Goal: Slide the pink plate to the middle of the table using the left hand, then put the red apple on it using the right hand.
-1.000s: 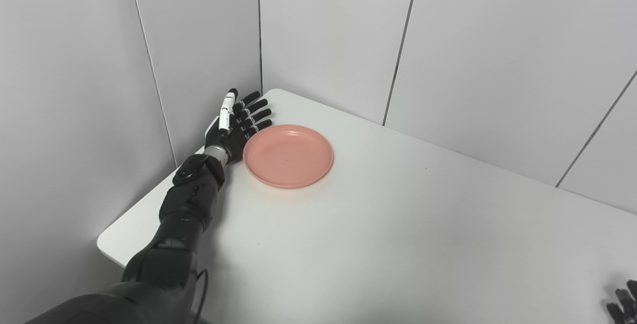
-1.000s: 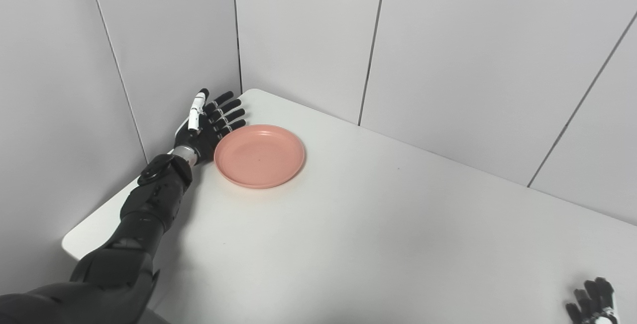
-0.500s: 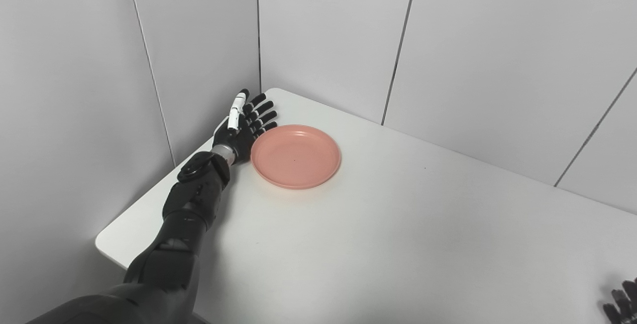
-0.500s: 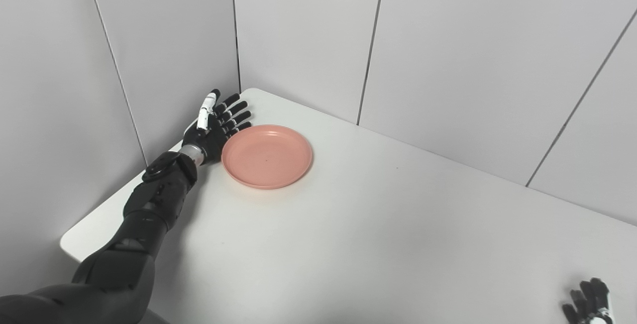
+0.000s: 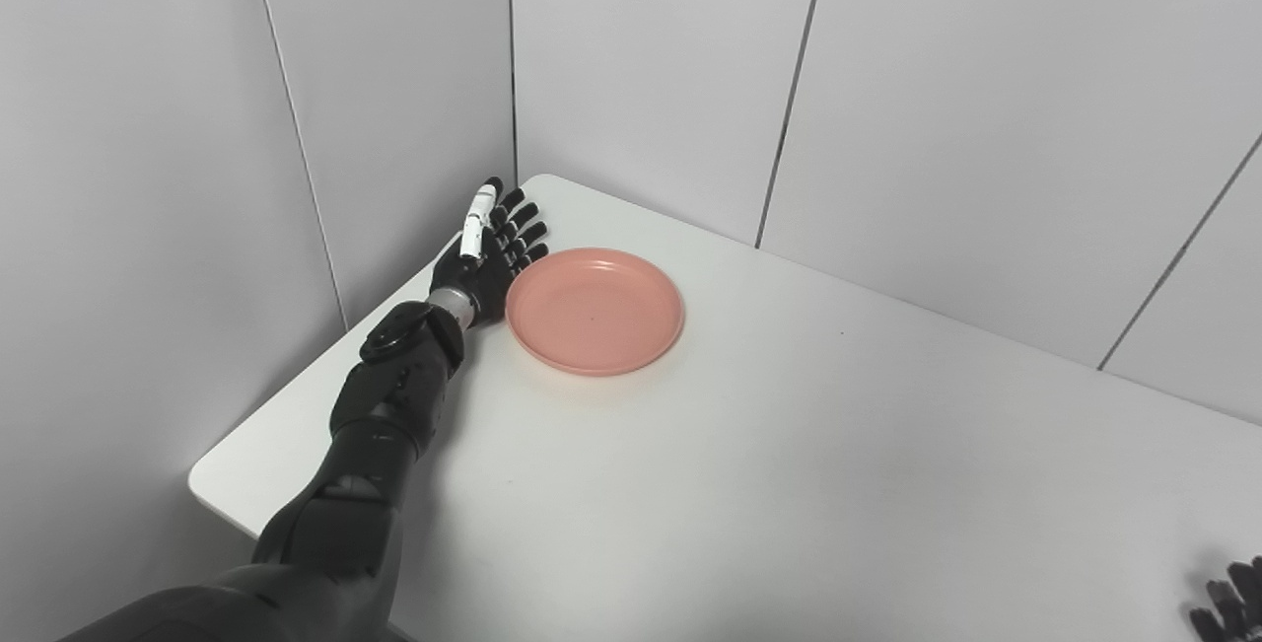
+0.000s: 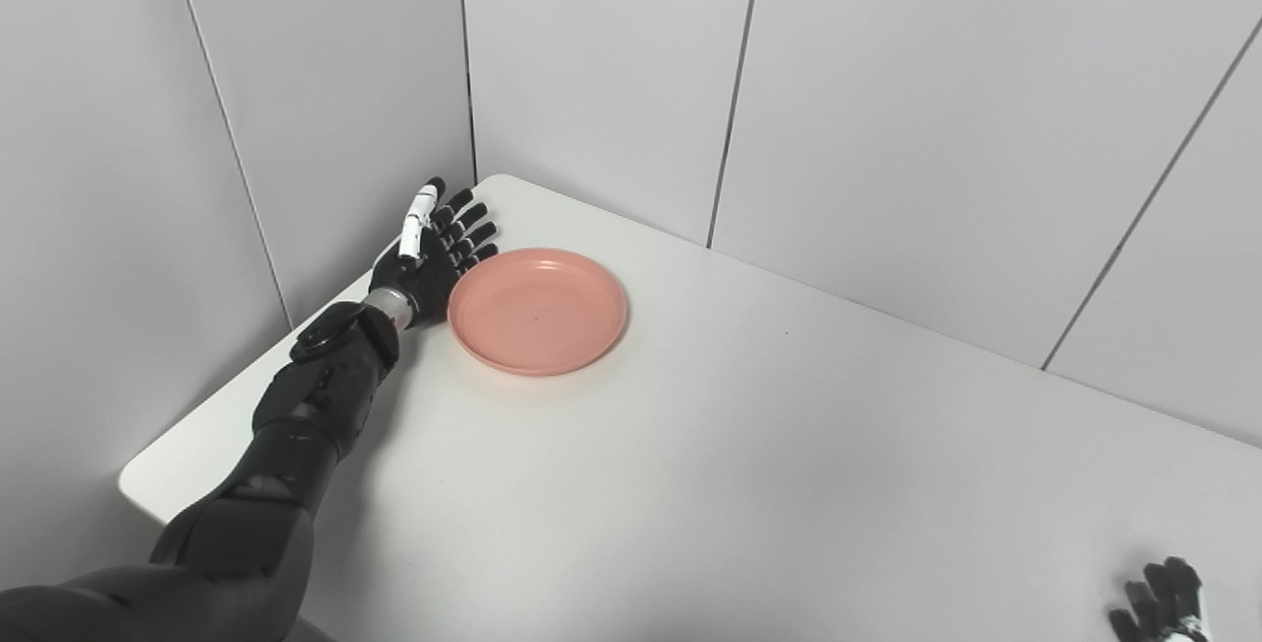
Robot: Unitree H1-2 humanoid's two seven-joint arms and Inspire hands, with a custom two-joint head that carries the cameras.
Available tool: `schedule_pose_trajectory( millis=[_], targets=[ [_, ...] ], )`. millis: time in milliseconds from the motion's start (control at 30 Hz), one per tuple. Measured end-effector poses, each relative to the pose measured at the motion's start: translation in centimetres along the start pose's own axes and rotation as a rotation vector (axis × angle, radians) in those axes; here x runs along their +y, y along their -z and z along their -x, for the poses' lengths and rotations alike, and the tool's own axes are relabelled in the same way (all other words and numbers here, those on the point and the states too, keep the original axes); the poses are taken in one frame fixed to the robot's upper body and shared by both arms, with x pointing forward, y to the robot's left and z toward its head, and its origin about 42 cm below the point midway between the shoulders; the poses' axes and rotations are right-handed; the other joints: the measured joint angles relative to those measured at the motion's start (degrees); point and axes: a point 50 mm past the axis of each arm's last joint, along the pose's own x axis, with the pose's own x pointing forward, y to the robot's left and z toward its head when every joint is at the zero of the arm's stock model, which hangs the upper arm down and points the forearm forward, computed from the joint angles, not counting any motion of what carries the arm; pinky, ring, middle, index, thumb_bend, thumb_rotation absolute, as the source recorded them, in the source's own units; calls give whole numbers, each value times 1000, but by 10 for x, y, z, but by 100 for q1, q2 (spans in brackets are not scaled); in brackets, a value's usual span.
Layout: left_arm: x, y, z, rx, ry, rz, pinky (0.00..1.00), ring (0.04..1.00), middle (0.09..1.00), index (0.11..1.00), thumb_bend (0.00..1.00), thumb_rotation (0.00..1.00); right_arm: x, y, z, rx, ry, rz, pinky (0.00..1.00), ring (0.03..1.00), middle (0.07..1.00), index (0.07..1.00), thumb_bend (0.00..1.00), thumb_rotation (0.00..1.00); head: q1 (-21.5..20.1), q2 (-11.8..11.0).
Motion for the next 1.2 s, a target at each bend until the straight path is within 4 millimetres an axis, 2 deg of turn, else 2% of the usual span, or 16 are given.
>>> schedule_pose_trajectory(
  millis=[167,467,1200],
  targets=[
    [-7,4,-1,5,23,-2,990,977,981,971,382,1000,0,0,0,-1,0,-3,1000,1000,1000,1000,41,1000,-18,9],
    [-26,12,0,37,59,9,884,884,896,891,375,1000,2,-1,1,-4,2,-6,1000,1000,1000,1000,52,1000,-62,26],
    [-47,23,0,59,103,1,895,893,900,891,376,1000,10,-1,4,15,8,-3,1000,1000,1000,1000,0,1000,-167,70]
  ],
)
